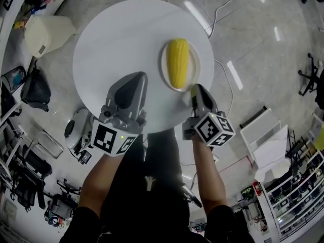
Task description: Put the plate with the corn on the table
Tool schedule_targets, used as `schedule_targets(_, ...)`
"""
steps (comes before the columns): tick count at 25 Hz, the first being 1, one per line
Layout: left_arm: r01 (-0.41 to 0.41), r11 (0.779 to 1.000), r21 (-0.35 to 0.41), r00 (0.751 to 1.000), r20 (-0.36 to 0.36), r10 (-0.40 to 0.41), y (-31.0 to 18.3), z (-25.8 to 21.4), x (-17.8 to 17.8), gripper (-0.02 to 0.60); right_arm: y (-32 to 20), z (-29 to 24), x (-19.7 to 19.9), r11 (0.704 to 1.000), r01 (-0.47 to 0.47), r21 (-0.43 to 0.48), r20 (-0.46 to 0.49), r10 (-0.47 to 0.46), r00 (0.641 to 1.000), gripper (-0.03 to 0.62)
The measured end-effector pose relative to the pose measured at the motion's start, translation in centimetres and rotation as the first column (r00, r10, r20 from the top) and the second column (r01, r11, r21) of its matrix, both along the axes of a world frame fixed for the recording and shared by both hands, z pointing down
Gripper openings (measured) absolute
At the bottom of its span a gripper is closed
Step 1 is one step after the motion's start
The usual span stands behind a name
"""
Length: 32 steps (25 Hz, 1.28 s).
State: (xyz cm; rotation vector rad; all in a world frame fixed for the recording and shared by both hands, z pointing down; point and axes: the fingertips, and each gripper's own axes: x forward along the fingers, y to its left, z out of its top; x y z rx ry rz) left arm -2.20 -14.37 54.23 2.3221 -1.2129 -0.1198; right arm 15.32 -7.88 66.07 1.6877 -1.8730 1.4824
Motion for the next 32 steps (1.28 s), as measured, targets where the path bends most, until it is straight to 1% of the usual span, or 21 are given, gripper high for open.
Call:
schedule_targets(7, -0.005, 1.000, -0.004, 1.000, 0.011, 0.005, 0.3, -0.1, 0.0, 0.002, 0.0, -0.4, -0.4, 1.000, 0.012, 0.015, -0.022, -0.012, 1.000, 0.011)
schedule_targets(18, -0.036, 0.999, 0.006, 0.999, 0.025, 0.036, 0.5, -2.0, 0.4, 0.002, -0.5, -2.4, -0.9, 0.998, 0.028, 0.054, -0.036, -0.026, 0.999, 0.009)
schedule_targets(23, -0.052, 0.999, 0.016, 0.998, 0.030, 0.052, 0.8, -3.6, 0.2, 0.002, -0.5, -4.2, -1.6, 0.997, 0.029, 0.075, -0.044, -0.026, 0.999, 0.009)
schedule_targets(32, -0.061, 0.997, 0.055, 0.998, 0.031, 0.060, 1.2, -7.9, 0.1, 0.002, -0.9, -8.8, -2.6, 0.989, 0.033, 0.143, -0.056, -0.025, 0.998, 0.009)
